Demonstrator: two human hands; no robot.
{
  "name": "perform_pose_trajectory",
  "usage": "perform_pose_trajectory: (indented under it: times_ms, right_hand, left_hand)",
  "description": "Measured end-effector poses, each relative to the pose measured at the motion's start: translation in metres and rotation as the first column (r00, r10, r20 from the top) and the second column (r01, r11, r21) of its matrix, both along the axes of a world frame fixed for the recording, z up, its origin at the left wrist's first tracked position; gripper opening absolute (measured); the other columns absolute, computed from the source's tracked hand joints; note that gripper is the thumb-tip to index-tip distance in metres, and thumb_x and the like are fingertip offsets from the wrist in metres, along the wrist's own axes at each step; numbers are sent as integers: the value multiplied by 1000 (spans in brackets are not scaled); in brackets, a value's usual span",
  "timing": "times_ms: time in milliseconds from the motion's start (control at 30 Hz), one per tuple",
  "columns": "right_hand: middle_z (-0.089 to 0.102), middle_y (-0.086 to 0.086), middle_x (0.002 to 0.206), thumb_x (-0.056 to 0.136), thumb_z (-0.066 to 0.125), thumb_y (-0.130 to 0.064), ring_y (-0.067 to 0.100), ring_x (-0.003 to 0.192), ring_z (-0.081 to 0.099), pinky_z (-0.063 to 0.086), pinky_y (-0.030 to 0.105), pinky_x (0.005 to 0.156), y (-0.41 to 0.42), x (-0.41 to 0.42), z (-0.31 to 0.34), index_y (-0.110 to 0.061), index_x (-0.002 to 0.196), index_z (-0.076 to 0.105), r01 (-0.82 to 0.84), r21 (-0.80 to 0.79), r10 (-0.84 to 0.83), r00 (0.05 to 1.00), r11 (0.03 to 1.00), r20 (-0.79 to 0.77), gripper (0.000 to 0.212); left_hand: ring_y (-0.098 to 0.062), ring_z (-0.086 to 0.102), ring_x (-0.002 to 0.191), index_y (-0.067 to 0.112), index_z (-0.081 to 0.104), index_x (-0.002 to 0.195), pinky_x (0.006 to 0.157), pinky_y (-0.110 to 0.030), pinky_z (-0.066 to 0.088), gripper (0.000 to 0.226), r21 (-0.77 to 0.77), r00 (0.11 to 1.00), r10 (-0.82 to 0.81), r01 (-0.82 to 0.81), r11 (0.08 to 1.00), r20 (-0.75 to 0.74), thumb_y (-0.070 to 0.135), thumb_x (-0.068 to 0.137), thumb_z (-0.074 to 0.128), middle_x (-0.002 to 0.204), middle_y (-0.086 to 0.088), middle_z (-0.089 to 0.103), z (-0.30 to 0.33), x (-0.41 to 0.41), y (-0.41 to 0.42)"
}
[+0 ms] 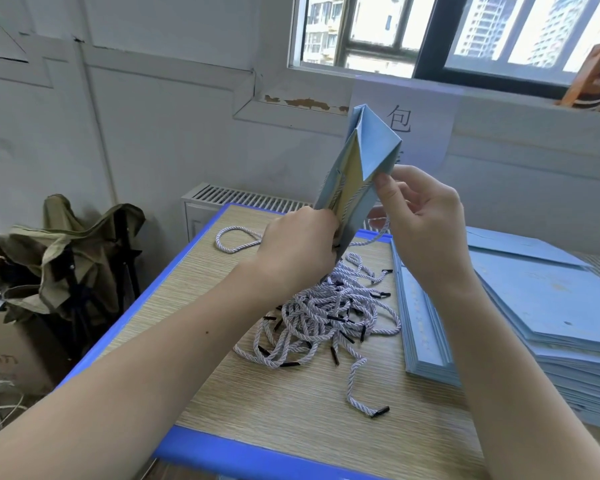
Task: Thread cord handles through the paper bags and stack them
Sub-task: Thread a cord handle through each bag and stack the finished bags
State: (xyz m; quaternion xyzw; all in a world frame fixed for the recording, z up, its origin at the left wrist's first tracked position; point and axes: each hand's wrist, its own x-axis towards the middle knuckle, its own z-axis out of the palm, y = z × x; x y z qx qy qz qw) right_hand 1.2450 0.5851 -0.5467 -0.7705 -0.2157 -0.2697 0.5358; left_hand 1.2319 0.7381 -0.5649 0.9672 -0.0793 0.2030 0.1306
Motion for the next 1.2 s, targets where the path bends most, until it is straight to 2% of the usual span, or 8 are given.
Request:
perform_pose_trajectory:
  times_ms: [167, 433, 667, 833, 900, 967, 1033, 1200]
  right_hand:
    - [75, -3, 89, 92, 72, -30, 19, 70, 71, 59, 45, 75, 2, -2, -2, -27, 117, 71, 20, -32, -20, 1000, 999, -4, 26]
    - [72, -10, 93, 85, 75, -21, 6, 82, 69, 57, 25, 76, 10, 3, -12, -23, 120, 65, 82, -165, -85, 996, 983, -10, 36]
    - [64, -11, 91, 88, 69, -17, 14, 89, 68, 55, 37, 86, 17, 4, -18, -16, 114, 60, 129, -269, -140, 990, 954, -20, 28]
    - [61, -18, 83, 91, 64, -17, -5, 72, 63, 52, 22, 75, 15, 3, -17, -19, 115, 59, 138, -301, -146, 989, 944, -4, 26]
    - [63, -14, 82, 92, 63, -17, 2, 71, 66, 49, 21, 70, 16, 2, -17, -19, 118, 59, 136, -329, -141, 990, 935, 10, 26]
    - [68, -1, 83, 92, 60, -14, 21, 74, 68, 50, 33, 71, 17, 3, -20, -15, 114, 59, 137, -360, -139, 990, 923, 20, 22]
    - [69, 6, 81, 92, 59, -12, 28, 75, 66, 48, 37, 70, 17, 5, -22, -13, 108, 59, 133, -360, -139, 990, 924, 8, 16]
    - [68, 2, 70, 92, 56, -9, 22, 70, 65, 42, 16, 58, 16, 5, -22, -20, 94, 54, 134, -384, -142, 990, 913, 9, 12]
  left_hand:
    - [-31, 45, 68, 20, 52, 82, 61, -32, 33, 11, 15, 1000, -11, 11, 1000, -4, 22, 92, 55, 63, 2, 39, -3, 3, 0]
    - [-29, 45, 70, 22, 42, 75, 57, -34, 28, 18, -105, 999, -34, 33, 994, -6, 19, 90, 51, 67, 4, 42, 0, 0, -1]
    - [-36, 48, 72, 14, 45, 84, 60, -39, 37, 11, -231, 979, -90, 132, 964, 185, 20, 93, 48, 75, -8, 57, -1, 3, 0]
    - [-36, 47, 64, 16, 45, 81, 57, -40, 40, 14, -278, 920, -138, 249, 928, 366, 17, 92, 52, 63, 2, 49, -2, 3, -1]
    - [-32, 46, 59, 18, 43, 79, 55, -38, 38, 18, -297, 897, -138, 279, 913, 420, 15, 93, 54, 59, 6, 45, -2, 3, -2]
    - [-29, 44, 56, 16, 44, 79, 54, -36, 34, 19, -311, 888, -130, 287, 906, 441, 14, 94, 55, 57, 9, 43, -1, 3, -3]
    - [-30, 44, 56, 12, 48, 81, 54, -37, 37, 15, -326, 882, -126, 296, 898, 453, 14, 93, 56, 56, 8, 43, -2, 3, -4]
    - [-27, 41, 54, 12, 46, 79, 52, -40, 41, 18, -347, 837, -88, 316, 883, 540, 11, 93, 57, 56, 11, 38, -3, 4, -4]
